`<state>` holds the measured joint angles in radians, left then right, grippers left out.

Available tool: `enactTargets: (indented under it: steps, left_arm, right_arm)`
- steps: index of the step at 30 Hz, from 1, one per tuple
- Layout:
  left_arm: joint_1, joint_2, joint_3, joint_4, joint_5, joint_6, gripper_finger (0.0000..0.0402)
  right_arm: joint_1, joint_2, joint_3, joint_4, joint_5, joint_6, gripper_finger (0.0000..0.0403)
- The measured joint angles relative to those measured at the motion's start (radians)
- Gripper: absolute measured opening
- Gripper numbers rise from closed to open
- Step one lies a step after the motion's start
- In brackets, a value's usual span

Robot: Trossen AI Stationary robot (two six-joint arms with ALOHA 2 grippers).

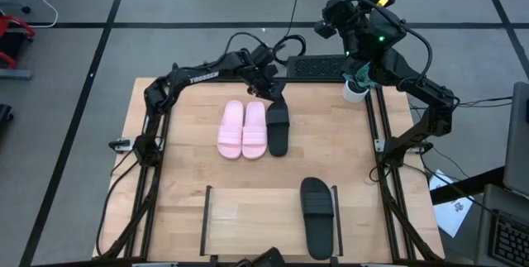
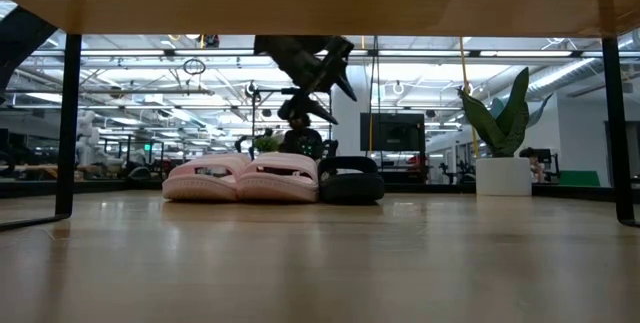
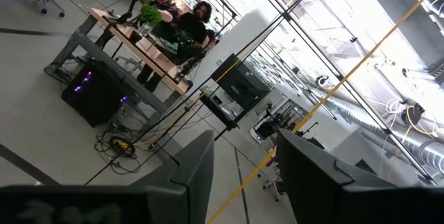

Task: Pick and place slides into the shelf
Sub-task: Put the black slipper on the shelf

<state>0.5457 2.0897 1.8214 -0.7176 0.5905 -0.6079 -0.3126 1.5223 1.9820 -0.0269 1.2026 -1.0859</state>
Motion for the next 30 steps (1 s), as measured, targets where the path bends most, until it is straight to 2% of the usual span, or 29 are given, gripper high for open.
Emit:
enactTargets:
  steps: [5,11,24,30]
  left_arm:
    - [-0.024,0.046,0.0,0.012,-0.008,-0.049,0.0252]
    - [-0.024,0.093,0.0,-0.012,0.086,-0.105,0.0252]
    - [-0.003,0.092,0.0,0.008,-0.004,-0.132,0.0251]
    - [-0.014,0.104,0.0,0.02,0.019,-0.138,0.0214]
  right_arm:
    - [0.001,0.0,0.0,0.0,0.0,0.0,0.0146]
    - [0.012,0.0,0.0,-0.002,0.003,0.0,0.0146]
    - [0.05,0.0,0.0,-0.001,0.001,0.0,0.0146]
    - [0.053,0.0,0.0,-0.001,0.002,0.0,0.0146]
